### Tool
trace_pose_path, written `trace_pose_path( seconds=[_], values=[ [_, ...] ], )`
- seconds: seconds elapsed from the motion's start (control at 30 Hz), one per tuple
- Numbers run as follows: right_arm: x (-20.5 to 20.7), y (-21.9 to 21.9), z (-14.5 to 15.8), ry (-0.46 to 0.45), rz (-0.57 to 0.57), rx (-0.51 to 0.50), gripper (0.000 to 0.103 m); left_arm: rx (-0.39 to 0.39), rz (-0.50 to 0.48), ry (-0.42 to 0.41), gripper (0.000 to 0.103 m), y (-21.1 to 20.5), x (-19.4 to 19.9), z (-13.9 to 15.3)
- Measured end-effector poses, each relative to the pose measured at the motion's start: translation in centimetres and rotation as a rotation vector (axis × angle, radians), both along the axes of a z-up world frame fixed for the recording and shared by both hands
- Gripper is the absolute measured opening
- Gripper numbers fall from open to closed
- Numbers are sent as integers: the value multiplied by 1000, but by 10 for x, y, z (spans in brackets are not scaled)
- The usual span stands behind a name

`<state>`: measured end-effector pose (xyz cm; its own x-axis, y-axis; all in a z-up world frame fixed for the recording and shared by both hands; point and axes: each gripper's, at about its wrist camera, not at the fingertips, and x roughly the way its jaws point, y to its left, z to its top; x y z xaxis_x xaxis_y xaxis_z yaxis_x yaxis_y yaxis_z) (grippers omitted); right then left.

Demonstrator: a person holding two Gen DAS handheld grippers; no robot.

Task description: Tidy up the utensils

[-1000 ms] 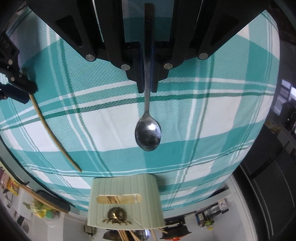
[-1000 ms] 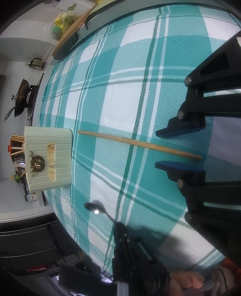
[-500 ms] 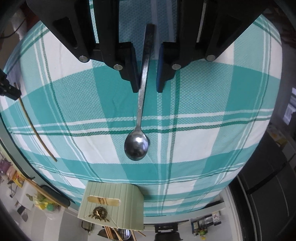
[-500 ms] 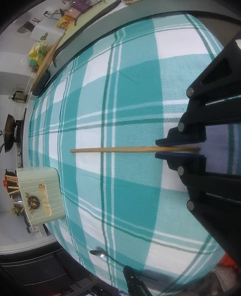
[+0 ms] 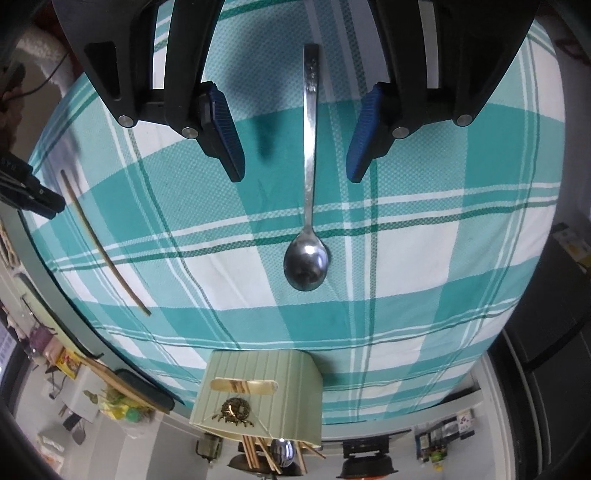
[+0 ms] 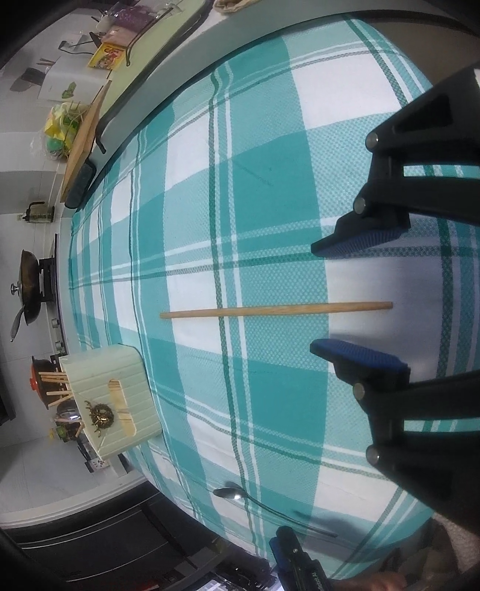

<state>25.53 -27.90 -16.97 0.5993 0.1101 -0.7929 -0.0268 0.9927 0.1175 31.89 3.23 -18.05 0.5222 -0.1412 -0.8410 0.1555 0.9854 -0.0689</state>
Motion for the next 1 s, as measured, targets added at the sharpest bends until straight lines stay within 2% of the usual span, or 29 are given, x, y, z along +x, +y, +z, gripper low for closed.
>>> trace_pose_path(
  seconds=[0.07,0.17,0.23,0.4,0.57,0.77,0.87,1.0],
  values=[
    [2,0,4,-11,11,-5,47,-17,19,21,59,2,12,-1],
    [6,-5,12,-22,21,-12,47,-121,42,62,59,11,25,-3],
    [8,-9,16,-25,21,-14,47,-139,52,70,59,14,29,-5],
    [11,-16,12,-8,12,2,47,-97,55,75,69,6,37,-11],
    [18,-5,4,18,45,25,47,5,74,77,69,-5,57,-16],
    [44,-6,21,-3,100,-1,47,86,79,96,70,-7,79,-26],
    [70,-10,20,55,136,-4,47,93,60,96,72,-8,82,-27],
    [104,-6,10,139,188,8,47,63,72,90,72,-4,85,-27]
  ],
)
